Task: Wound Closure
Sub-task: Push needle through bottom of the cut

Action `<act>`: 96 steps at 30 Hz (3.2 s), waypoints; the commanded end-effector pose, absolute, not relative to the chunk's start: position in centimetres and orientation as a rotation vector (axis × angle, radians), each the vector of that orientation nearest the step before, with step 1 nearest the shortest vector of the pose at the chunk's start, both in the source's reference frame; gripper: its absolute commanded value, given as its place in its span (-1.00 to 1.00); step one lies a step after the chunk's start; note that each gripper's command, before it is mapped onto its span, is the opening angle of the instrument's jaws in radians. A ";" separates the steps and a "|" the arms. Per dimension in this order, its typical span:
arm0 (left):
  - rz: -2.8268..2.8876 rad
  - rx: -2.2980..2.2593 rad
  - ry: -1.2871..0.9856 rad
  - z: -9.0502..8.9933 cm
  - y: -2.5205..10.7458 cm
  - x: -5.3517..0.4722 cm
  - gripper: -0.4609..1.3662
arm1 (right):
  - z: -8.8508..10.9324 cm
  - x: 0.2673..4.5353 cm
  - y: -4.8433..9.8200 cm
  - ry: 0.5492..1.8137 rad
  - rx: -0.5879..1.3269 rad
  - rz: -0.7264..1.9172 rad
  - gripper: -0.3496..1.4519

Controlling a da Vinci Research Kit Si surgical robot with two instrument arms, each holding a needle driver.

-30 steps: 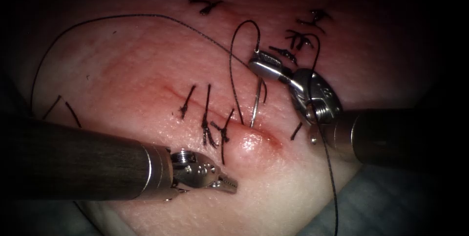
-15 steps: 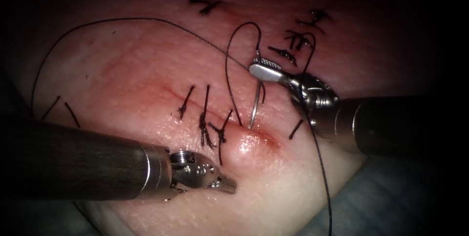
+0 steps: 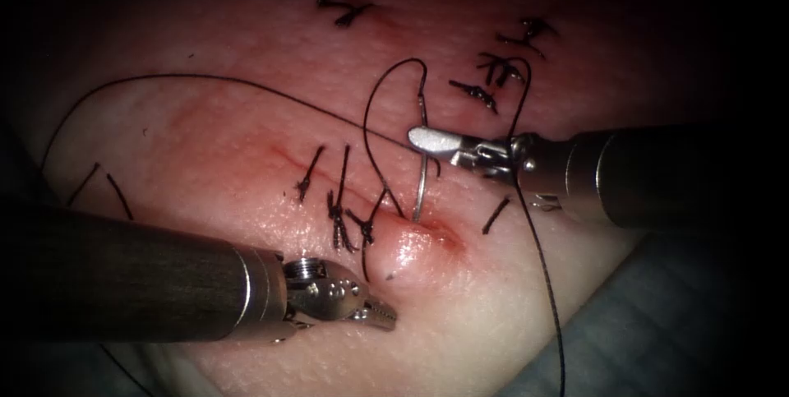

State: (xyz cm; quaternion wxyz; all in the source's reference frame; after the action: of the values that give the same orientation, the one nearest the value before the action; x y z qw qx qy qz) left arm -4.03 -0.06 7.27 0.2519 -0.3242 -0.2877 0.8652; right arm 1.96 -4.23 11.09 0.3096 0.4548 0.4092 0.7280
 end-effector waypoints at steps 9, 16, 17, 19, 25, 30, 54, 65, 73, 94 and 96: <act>2.351 -0.888 -0.798 7.3 0.0 -4.03 -0.79 | 10.9 2.04 -4.5 0.992 1.304 1.957 -1.00; 2.345 -0.886 -0.803 7.3 0.0 -4.02 -0.74 | 10.8 2.12 -4.8 0.950 1.354 1.961 -1.00; 2.345 -0.886 -0.804 7.3 0.0 -4.02 -0.71 | 10.7 2.13 -4.9 0.944 1.359 1.962 -1.00; 2.344 -0.887 -0.806 7.3 0.0 -4.01 -0.69 | 10.7 2.14 -4.9 0.943 1.362 1.957 -1.00; 2.340 -0.888 -0.814 7.2 0.1 -4.02 -0.69 | 10.7 2.12 -4.8 0.927 1.343 1.982 -1.00; 2.340 -0.888 -0.813 7.2 0.1 -4.02 -0.72 | 10.7 2.09 -4.7 0.974 1.285 1.977 -1.00; 2.346 -0.891 -0.811 7.2 0.0 -4.03 -0.81 | 10.8 1.88 -4.2 1.317 0.987 1.680 -0.47; 2.347 -0.892 -0.811 7.2 0.0 -4.01 -0.82 | 10.8 1.76 -4.2 1.369 0.747 1.453 0.46; 2.348 -0.892 -0.812 7.2 0.0 -4.00 -0.82 | 10.9 1.65 -4.1 1.150 0.599 1.227 0.68; 2.349 -0.892 -0.810 7.2 0.0 -3.99 -0.88 | 11.4 1.53 -3.9 1.147 0.418 1.027 0.51; 2.350 -0.892 -0.810 7.2 0.0 -3.99 -0.88 | 11.5 1.53 -3.9 1.139 0.415 1.025 0.51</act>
State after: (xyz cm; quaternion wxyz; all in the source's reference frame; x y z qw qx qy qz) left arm -3.99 0.00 7.24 0.2495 -0.3260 -0.2928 0.8636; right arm 1.54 -3.87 11.48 0.7022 0.1851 0.5109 0.4601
